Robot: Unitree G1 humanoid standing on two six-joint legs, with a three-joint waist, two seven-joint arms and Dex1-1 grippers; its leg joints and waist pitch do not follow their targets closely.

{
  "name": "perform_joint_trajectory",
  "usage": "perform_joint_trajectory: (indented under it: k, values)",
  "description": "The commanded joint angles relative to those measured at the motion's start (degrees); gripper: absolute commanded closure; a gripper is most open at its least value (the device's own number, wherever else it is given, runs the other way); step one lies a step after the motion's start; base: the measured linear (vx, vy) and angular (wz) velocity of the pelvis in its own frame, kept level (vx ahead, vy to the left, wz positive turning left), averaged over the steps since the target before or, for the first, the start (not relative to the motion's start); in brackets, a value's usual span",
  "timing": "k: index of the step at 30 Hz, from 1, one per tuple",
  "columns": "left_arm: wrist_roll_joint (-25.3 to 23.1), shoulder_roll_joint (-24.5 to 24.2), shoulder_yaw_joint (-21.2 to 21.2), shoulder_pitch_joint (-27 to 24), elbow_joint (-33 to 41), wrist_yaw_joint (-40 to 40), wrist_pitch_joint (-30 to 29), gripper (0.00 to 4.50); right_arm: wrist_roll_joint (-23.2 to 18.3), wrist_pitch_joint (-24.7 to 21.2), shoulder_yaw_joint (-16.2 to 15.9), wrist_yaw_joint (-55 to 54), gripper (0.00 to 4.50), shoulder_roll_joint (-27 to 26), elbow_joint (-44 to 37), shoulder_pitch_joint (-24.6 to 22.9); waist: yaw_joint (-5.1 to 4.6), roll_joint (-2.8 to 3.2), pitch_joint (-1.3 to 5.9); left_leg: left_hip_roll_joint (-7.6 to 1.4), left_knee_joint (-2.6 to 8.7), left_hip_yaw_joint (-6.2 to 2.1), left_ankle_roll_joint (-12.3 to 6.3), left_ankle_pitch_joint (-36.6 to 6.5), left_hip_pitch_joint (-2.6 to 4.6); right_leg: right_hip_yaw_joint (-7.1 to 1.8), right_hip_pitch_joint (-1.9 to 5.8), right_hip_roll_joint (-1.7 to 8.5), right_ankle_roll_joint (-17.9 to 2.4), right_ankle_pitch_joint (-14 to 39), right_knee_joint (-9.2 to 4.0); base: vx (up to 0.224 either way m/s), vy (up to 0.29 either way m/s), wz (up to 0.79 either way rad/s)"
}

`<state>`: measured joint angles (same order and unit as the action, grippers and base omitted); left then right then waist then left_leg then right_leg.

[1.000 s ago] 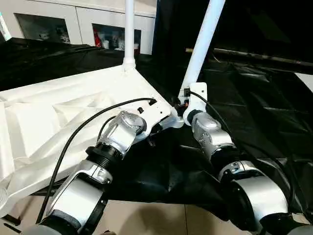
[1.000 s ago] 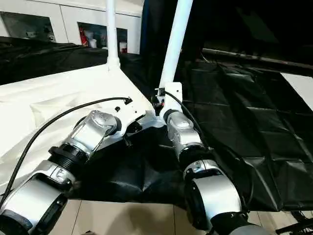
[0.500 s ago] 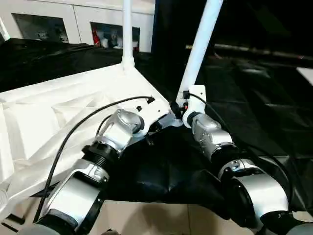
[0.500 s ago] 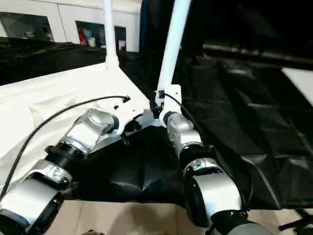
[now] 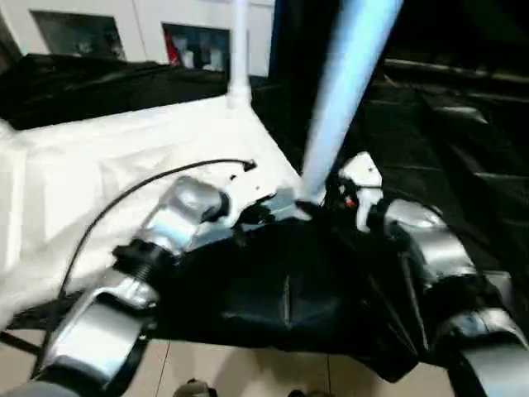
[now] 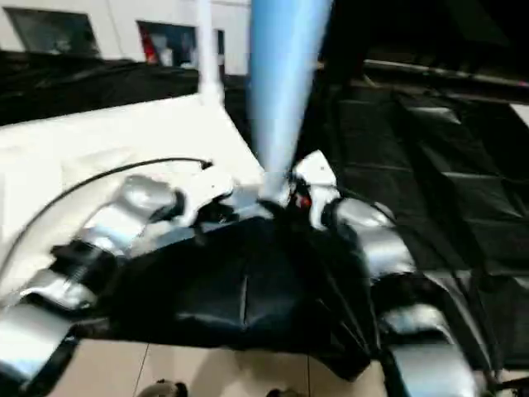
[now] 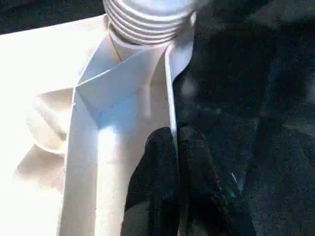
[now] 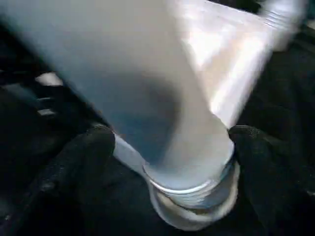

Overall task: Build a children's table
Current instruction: Insert table leg to table base

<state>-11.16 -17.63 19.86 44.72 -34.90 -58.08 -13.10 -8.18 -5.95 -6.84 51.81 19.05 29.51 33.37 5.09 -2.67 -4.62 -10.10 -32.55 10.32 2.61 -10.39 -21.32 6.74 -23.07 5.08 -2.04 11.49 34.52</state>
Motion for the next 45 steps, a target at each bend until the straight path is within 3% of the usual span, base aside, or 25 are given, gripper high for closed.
perform_joint_trajectory:
  k: [1, 2, 4, 7, 11, 18, 27, 37, 38, 45]
  values:
    - [2.3, -1.0, 2.2, -2.3, 3.9, -7.5, 3.6, 4.50, -2.4, -4.5, -2.0, 6.6, 0.10, 3.2, -5.8, -2.8, 0.29, 0.56, 3.88, -4.53, 3.40, -1.41, -7.38, -6.7, 0.92, -4.25, 3.89, 5.14, -14.9, 2.6, -3.55, 0.000, 0.000, 0.00]
    - [3.1, -1.6, 2.3, -2.9, 4.8, -9.2, 4.6, 4.50, -3.1, -5.5, -2.4, 8.7, 0.10, 4.5, -7.5, -3.4, 0.44, 0.90, 3.89, -4.62, 3.42, -1.41, -6.78, -7.2, 1.12, -4.32, 3.78, 5.20, -14.9, 2.9, -3.58, 0.000, 0.000, 0.00]
    - [3.8, -2.5, 2.5, -3.5, 5.6, -10.9, 6.4, 4.50, -3.6, -6.8, -3.4, 11.3, 0.10, 6.1, -9.4, -4.1, 0.59, 0.79, 4.08, -4.66, 3.27, -1.21, -5.88, -6.7, 1.22, -4.40, 3.63, 4.97, -15.5, 0.1, -3.04, 0.000, 0.000, 0.00]
    - [4.1, -3.5, 2.5, -4.0, 6.3, -12.1, 6.4, 4.50, -2.8, -7.1, -4.6, 12.4, 0.10, 7.4, -10.5, -4.9, 0.83, 0.53, 4.17, -4.40, 3.08, -1.11, -6.01, -4.8, 0.95, -4.34, 3.77, 5.06, -15.7, -2.0, -2.68, 0.000, 0.000, 0.00]
    - [3.6, -4.1, 2.6, -4.1, 5.7, -11.7, 7.2, 4.50, -0.8, -6.1, -4.2, 9.6, 0.10, 6.0, -9.5, -5.2, 0.94, 0.25, 4.23, -4.10, 2.88, -1.12, -5.39, -4.1, 0.72, -4.37, 3.82, 5.27, -15.2, -0.6, -2.65, 0.000, 0.000, 0.00]
    - [3.8, -4.5, 3.6, -4.6, 7.4, -14.2, 5.1, 4.50, -0.1, -7.0, -5.6, 5.3, 0.10, 2.9, -10.2, -5.3, 0.42, 0.54, 4.28, -3.93, 2.96, -1.25, -3.39, -5.9, 0.68, -4.39, 3.94, 5.14, -14.0, 2.6, -2.87, 0.000, 0.000, 0.00]
    - [3.5, -5.0, 4.7, -3.6, 7.3, -15.7, 4.9, 4.50, 4.5, -2.7, -8.1, 4.3, 0.10, 3.0, -6.9, -4.0, 0.38, 0.94, 4.64, -3.82, 2.50, -1.15, -4.29, -3.5, 0.83, -4.35, 4.04, 4.84, -15.9, -4.2, -2.06, 0.000, 0.000, 0.00]
    - [3.2, -6.0, 6.3, -3.4, 10.5, -18.6, 2.2, 4.50, 6.1, -1.0, -9.5, 2.1, 0.10, -0.9, -3.3, -0.8, 0.49, 0.85, 4.64, -3.96, 2.49, -1.22, -3.50, -4.6, 0.82, -4.41, 4.07, 4.91, -16.2, -2.5, -1.87, 0.000, 0.000, 0.00]
    - [3.0, -6.2, 6.3, -3.2, 10.3, -18.4, 2.4, 4.50, 6.1, -0.9, -9.4, 2.1, 0.36, -0.9, -3.1, -0.7, 0.45, 0.77, 4.66, -4.01, 2.46, -1.21, -3.20, -5.2, 0.85, -4.40, 4.03, 4.98, -16.0, -1.8, -1.92, 0.000, 0.000, 0.00]
    - [3.0, -7.1, 6.2, -3.0, 10.0, -18.0, 2.2, 4.50, 4.6, 1.6, -6.7, 1.6, 0.85, -1.4, -1.8, -1.4, 0.68, 0.70, 4.77, -3.90, 2.36, -1.21, -2.09, -6.0, 0.78, -4.50, 4.08, 5.08, -14.7, 1.3, -2.09, 0.000, 0.000, 0.00]
